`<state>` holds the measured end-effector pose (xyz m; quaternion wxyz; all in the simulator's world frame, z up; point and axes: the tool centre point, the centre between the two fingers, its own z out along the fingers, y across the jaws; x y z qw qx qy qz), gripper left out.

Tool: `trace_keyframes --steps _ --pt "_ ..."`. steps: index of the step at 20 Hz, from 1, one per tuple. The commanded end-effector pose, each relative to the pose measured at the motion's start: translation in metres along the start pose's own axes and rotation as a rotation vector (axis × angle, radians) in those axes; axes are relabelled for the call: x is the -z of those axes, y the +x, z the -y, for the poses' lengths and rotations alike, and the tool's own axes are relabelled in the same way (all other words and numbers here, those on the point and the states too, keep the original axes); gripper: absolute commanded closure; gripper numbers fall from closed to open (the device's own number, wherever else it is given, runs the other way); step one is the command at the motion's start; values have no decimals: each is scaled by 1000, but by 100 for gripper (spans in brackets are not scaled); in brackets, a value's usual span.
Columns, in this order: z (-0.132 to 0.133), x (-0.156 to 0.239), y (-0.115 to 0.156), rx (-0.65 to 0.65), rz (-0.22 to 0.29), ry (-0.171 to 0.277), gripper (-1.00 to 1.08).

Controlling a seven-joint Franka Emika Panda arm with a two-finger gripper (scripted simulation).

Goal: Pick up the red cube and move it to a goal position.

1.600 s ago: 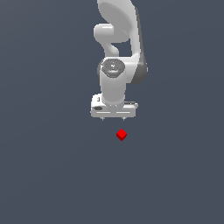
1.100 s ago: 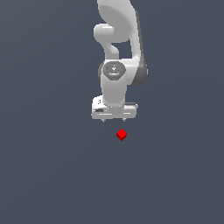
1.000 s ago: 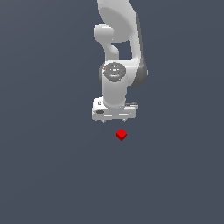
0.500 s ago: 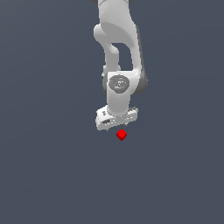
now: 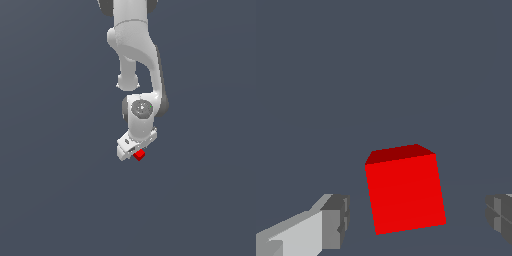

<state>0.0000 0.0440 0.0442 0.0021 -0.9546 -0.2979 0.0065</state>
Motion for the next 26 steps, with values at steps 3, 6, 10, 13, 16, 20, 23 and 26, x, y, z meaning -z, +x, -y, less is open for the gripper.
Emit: trace_keyframes --steps 3,6,10,13,16,20,23,26 --pt "4 -14 5 91 -7 -5 -92" --pt "6 -20 7 128 -10 -7 -92" --pt "7 -24 9 151 -11 -8 -92" --pt "7 -24 9 152 -11 -8 108" --pt "7 -24 9 152 -11 -8 108" --pt "7 -24 9 152 -11 -8 108" --pt "7 -24 9 152 -11 -8 108" --pt "8 -22 7 152 -11 -8 108"
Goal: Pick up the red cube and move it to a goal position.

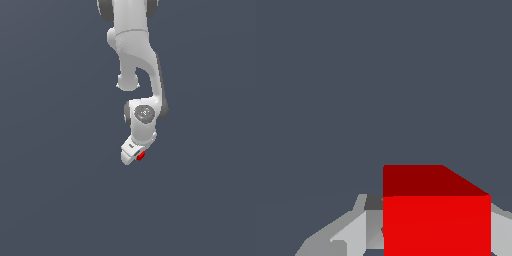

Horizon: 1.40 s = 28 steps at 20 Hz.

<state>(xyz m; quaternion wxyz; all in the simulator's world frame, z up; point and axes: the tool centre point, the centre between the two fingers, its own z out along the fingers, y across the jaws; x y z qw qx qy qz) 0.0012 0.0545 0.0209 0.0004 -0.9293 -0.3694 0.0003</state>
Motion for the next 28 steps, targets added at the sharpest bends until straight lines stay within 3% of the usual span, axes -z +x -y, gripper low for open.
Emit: trace_keyframes --steps 1,28 --pt "1 3 -2 0 -1 -1 108" --pt "52 98 -83 0 1 -2 108"
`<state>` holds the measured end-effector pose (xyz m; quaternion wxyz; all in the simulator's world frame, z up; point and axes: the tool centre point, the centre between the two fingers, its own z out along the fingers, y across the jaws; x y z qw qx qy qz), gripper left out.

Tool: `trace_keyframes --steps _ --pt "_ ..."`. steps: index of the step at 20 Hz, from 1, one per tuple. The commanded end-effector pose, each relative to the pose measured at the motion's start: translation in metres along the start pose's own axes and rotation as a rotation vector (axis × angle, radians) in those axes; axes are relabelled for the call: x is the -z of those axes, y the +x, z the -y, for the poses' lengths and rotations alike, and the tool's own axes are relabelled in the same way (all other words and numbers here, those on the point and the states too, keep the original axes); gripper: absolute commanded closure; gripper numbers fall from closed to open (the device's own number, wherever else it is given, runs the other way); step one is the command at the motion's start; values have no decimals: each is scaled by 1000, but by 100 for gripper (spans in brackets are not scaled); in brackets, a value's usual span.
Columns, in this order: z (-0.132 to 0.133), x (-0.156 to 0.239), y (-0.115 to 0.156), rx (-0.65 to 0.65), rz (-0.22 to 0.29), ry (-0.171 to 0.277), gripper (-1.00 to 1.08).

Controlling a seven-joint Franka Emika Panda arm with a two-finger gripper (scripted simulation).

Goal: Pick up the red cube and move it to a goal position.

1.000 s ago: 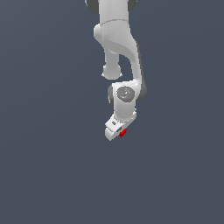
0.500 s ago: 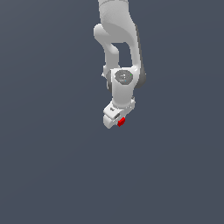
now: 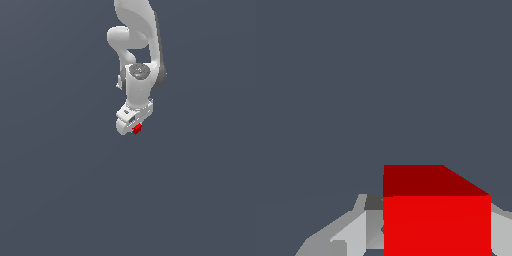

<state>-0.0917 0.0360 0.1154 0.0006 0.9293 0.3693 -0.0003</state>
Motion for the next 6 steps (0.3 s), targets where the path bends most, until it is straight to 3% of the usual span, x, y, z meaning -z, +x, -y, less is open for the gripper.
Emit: trace_keyframes --steps 1,6 --pt "3 5 -4 0 0 0 108" --pt "4 9 -6 0 -1 1 108"
